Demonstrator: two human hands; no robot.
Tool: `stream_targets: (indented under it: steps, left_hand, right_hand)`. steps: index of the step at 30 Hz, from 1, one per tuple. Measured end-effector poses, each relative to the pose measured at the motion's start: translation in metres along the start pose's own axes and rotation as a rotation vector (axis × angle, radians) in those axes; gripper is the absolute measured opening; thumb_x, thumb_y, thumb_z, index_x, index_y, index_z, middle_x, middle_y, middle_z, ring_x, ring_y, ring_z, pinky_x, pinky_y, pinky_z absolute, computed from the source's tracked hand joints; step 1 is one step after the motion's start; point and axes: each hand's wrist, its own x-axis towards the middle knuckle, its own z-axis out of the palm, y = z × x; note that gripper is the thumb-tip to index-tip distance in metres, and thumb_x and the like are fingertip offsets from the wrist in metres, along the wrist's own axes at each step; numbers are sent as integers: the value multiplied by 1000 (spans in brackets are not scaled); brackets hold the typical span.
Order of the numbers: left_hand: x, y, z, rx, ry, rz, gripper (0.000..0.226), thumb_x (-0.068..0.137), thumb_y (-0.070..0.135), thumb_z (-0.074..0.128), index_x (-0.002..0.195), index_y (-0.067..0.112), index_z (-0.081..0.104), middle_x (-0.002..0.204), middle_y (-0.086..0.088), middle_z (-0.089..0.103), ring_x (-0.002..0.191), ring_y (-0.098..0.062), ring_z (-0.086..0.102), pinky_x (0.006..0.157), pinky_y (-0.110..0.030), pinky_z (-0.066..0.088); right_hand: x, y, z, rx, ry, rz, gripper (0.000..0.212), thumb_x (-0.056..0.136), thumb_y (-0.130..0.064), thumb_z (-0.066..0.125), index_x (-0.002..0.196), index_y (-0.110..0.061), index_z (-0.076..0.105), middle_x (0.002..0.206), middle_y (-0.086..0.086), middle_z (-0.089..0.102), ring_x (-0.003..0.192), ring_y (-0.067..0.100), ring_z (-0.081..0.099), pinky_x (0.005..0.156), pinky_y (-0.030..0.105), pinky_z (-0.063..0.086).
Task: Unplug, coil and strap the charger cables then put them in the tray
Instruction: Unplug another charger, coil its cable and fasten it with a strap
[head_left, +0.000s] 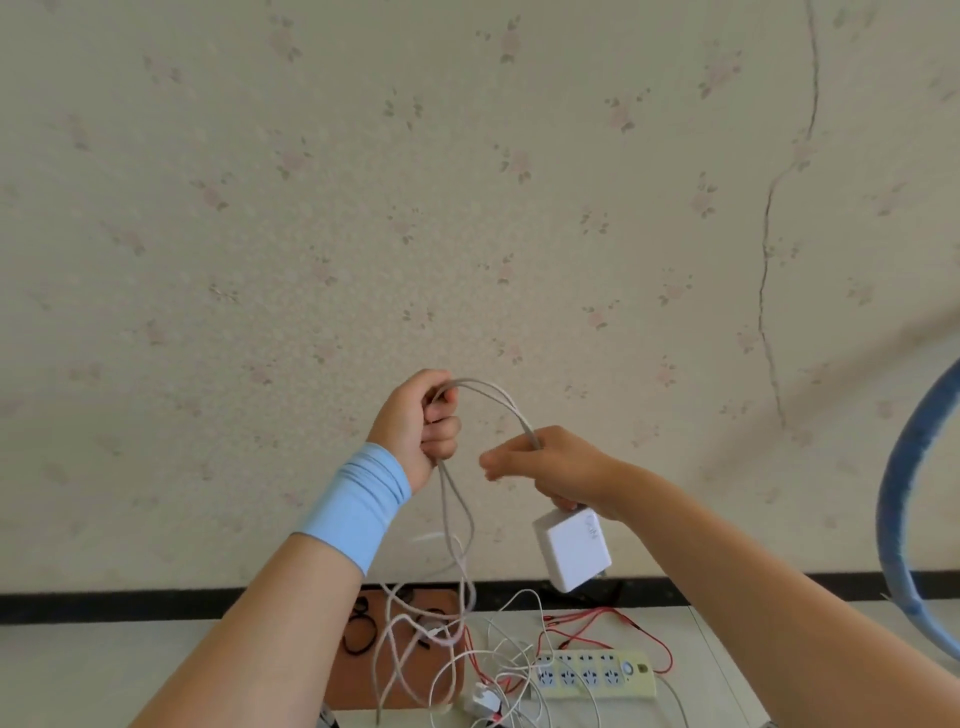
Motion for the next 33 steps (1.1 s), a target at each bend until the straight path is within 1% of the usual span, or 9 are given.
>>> stream_targets:
  steps: [3,6,12,16,21,23,25,28,33]
  left_hand:
    - [-4,-6,14,-136,46,33,34,97,23,43,64,16,43,43,9,25,32,-5,18,34,-17,10]
    - [-5,-6,22,-83,114,101,35,99,19,46,64,15,44,45,7,31,34,-5,19,34,-16,12]
    - [-10,4,-1,805,204,621,36,89,16,59,54,10,49,47,1,34,47,-10,29,46,-22,28]
    - [-9,7,-16,1026,254,785,36,88,12,62,57,3,45,50,1,34,50,-8,28,49,-20,28]
    - [5,2,-25,873,449,694,21,91,24,65,74,12,63,70,3,60,63,-7,50,61,-16,41]
    - [18,-5,-26,651,633,575,15,92,27,62,92,13,63,96,-8,66,86,-17,61,79,-24,48]
    - [23,-12,-21,308,748,372,16,95,28,50,91,13,54,96,-18,62,85,-31,61,85,-37,51]
    - [6,-23,7,-128,430,-41,28,103,33,40,103,7,52,94,-15,59,72,-27,59,72,-38,52]
    - [-15,-33,32,257,-131,-171,50,96,57,46,118,17,67,106,-5,71,98,-31,68,83,-48,56]
  right_hand:
    - [-2,-7,14,-37,-143,-69,21,81,-57,76,78,-36,78,52,-3,36,45,15,25,44,24,24]
    - [-6,-11,20,-59,-356,-9,30,91,-42,71,97,-14,76,86,-3,77,47,15,29,46,25,26]
    - [-3,-4,15,-139,-594,123,12,97,-20,60,94,-14,70,103,4,76,48,10,28,45,21,25]
    - [2,0,10,-142,-571,126,18,104,-22,50,97,-15,64,115,8,75,48,11,23,43,21,23]
    - [5,2,1,109,-410,106,24,107,-19,46,98,-8,64,105,12,75,42,7,24,38,18,21]
    - [5,1,-3,235,-350,107,23,108,-19,45,98,-8,63,109,13,76,40,6,21,38,18,18]
    - [5,0,-8,352,-292,105,23,108,-20,44,98,-10,62,116,12,74,40,6,19,41,19,15]
    - [5,-1,-13,497,-221,85,27,108,-23,44,97,-13,67,113,7,75,39,5,18,44,21,11]
    - [4,-4,-16,557,-78,85,25,106,-26,49,93,-14,65,72,-2,67,38,5,23,39,18,15]
